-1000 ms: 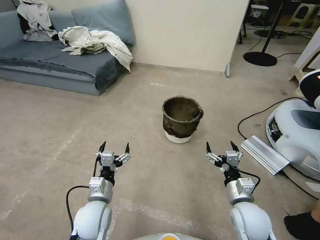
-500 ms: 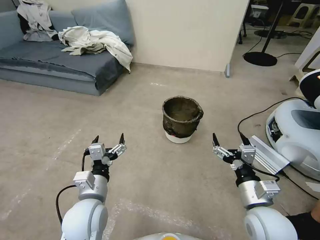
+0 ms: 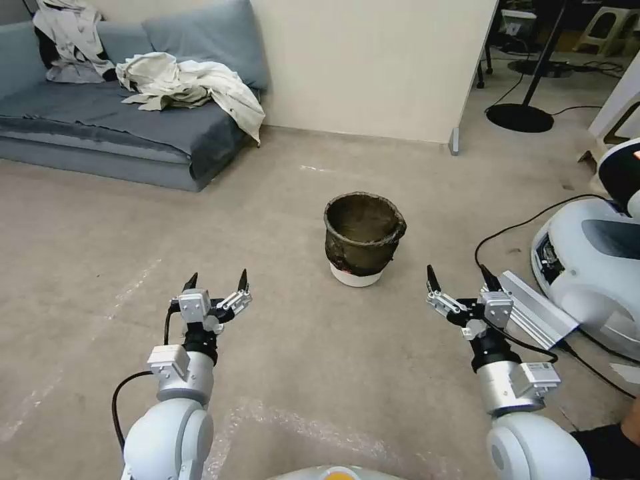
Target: Pick up the trash can from the floor.
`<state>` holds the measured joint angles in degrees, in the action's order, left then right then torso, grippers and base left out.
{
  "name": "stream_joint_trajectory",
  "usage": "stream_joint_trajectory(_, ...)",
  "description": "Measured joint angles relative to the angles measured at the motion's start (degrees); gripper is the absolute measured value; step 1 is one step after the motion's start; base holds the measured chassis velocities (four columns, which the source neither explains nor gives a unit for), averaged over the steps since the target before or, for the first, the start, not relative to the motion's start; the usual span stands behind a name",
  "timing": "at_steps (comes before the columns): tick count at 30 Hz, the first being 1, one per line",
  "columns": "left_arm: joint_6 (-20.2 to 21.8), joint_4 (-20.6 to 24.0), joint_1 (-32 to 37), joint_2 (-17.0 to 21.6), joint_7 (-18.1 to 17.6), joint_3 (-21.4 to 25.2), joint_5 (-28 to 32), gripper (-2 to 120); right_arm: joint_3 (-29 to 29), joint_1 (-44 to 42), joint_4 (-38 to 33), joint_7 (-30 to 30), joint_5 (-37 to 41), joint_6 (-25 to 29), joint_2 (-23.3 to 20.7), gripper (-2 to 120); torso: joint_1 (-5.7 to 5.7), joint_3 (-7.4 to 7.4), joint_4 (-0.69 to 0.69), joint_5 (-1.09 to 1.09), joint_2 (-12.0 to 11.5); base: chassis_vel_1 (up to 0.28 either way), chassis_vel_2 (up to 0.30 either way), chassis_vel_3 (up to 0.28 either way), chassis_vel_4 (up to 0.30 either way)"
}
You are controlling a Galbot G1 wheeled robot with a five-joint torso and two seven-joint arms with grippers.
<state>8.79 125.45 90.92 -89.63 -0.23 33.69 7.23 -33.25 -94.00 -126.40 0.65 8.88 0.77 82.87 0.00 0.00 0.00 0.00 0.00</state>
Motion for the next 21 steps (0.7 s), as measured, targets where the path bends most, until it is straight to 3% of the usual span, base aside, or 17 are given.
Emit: stream_joint_trajectory(21,-0.39,-1.01,-0.7,-0.34,-1.48,-0.36,-0.13,100,0.32,1.61,2.56,2.11,2.05,3.81,0.02,100,0.0,0.0,0.0,0.0,0.0,-0.017,-0.015,-0.01,-0.015)
